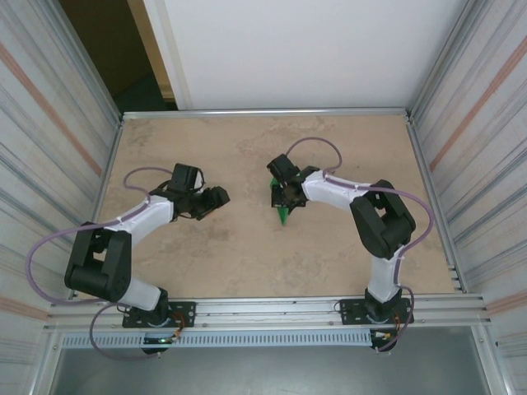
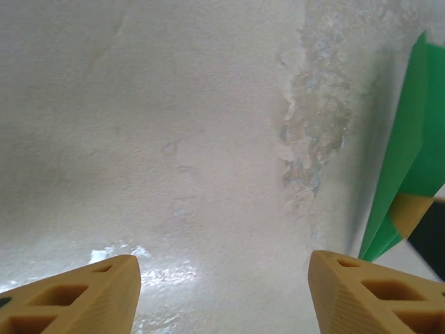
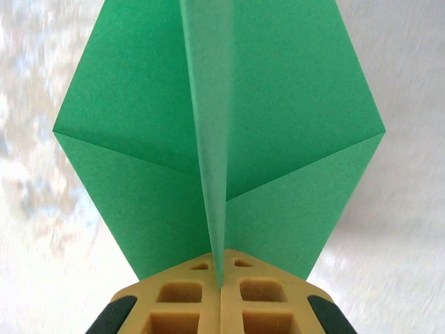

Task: Fold a paper plane with a square sheet of paper (pick it up from the middle)
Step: Move the paper plane to the top-center of the table.

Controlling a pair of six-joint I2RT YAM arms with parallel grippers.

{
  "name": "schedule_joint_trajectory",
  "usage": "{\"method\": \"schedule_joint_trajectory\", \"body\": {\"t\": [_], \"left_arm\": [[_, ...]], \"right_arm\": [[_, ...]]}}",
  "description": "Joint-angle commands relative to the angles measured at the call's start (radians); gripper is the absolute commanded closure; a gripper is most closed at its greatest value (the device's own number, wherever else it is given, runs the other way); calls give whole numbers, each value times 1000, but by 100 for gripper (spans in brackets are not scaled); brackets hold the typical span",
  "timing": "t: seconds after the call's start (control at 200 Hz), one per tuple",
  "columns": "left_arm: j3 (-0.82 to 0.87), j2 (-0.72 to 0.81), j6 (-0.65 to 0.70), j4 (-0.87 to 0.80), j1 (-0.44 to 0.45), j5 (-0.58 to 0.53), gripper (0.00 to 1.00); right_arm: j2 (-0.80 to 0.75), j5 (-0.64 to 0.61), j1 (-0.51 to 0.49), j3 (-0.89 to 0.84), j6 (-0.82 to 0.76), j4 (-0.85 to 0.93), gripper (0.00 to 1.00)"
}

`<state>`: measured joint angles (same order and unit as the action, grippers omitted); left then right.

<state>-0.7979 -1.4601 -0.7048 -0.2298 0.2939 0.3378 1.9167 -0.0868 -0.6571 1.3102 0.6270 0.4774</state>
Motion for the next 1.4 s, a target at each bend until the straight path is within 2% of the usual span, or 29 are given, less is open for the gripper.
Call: {"method": "schedule_joint_trajectory", "body": {"t": [0.0, 0.14, 0.301, 0.451, 0.867, 1.203, 1.393], "left_arm": [[24, 32, 28, -26, -9, -20, 32], [38, 35, 33, -23, -9, -29, 24], [47, 38, 33, -19, -9, -39, 20], [45, 24, 33, -14, -9, -35, 19], [46, 8, 30, -9, -9, -18, 19], [47, -2, 31, -4, -9, -14, 19], [46, -3, 34, -6, -9, -11, 19]], "right_arm": [[70, -15, 32, 88, -108, 48, 96], [136, -7, 57, 168, -146, 77, 95], [166, -6, 65, 199, -147, 108, 90], [173, 12, 61, 196, -130, 122, 82], [205, 4, 54, 192, -124, 142, 75], [251, -59, 15, 160, -113, 135, 70], [281, -135, -3, 144, -102, 130, 69]]}}
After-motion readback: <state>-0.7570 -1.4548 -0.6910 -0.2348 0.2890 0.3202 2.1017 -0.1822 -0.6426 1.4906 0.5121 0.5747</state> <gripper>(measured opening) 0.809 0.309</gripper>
